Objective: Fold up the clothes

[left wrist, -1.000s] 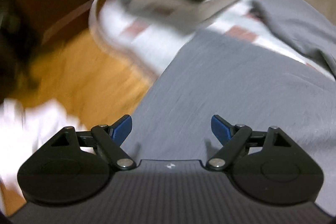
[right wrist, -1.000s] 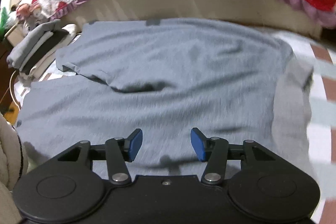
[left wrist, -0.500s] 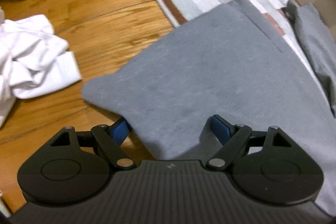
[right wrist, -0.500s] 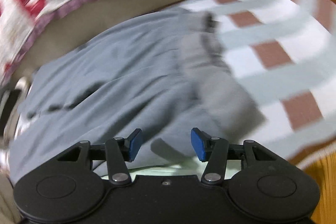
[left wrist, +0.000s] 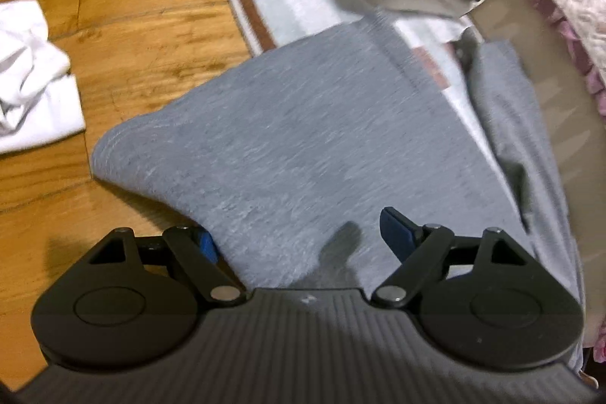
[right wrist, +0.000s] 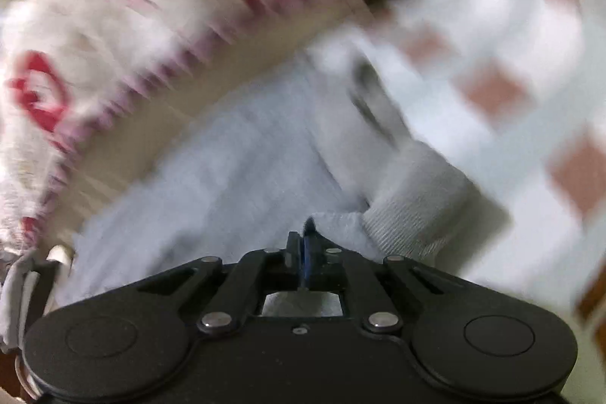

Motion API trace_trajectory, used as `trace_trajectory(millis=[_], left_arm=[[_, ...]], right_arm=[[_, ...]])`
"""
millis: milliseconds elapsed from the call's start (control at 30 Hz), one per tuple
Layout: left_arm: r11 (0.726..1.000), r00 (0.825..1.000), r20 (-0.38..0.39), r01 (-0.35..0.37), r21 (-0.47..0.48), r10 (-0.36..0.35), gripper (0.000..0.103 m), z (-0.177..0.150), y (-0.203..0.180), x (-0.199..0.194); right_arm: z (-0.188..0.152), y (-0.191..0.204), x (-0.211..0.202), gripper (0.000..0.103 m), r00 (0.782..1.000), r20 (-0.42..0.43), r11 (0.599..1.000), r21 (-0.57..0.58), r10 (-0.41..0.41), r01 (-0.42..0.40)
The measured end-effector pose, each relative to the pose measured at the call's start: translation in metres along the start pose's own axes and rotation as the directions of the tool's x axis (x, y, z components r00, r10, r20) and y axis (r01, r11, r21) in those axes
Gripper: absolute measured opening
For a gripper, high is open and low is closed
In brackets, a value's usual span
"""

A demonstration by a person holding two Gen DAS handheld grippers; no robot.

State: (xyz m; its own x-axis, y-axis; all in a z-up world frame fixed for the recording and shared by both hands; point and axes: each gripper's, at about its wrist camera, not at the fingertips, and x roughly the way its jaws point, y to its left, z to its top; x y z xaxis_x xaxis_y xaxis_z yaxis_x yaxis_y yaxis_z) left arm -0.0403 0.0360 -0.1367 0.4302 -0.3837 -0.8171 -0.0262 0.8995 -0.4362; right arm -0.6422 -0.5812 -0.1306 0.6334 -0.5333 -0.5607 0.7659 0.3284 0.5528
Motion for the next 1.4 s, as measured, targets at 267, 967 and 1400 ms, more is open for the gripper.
trace_trajectory(millis=[267,967,1400], left_arm=[[0.999,0.998,-0.056,0.015,-0.036,-0.017,0.083,-0.005,0.014,0.008],[0.995,0.997,0.011,-0.07,-0.074,0.071,0.066,-0.002,0.028,0.005],[0.961,0.916,0.389,-0.018,0.275,-0.094,0.004,0.04,-0.097,-0.084]], right_arm=[[0.008,0.024,-0.041,0.002,0.982,0.011,0.958,-0.218,-0.189,0.187],[-0.008,-0.014,0.015,0.054,0.97,-0.17,0.979,0.079,-0.175,0.19],[0.016,-0.001,-0.032,0.008,0.992,0.074,0.986,0.121,0.106,-0.114]])
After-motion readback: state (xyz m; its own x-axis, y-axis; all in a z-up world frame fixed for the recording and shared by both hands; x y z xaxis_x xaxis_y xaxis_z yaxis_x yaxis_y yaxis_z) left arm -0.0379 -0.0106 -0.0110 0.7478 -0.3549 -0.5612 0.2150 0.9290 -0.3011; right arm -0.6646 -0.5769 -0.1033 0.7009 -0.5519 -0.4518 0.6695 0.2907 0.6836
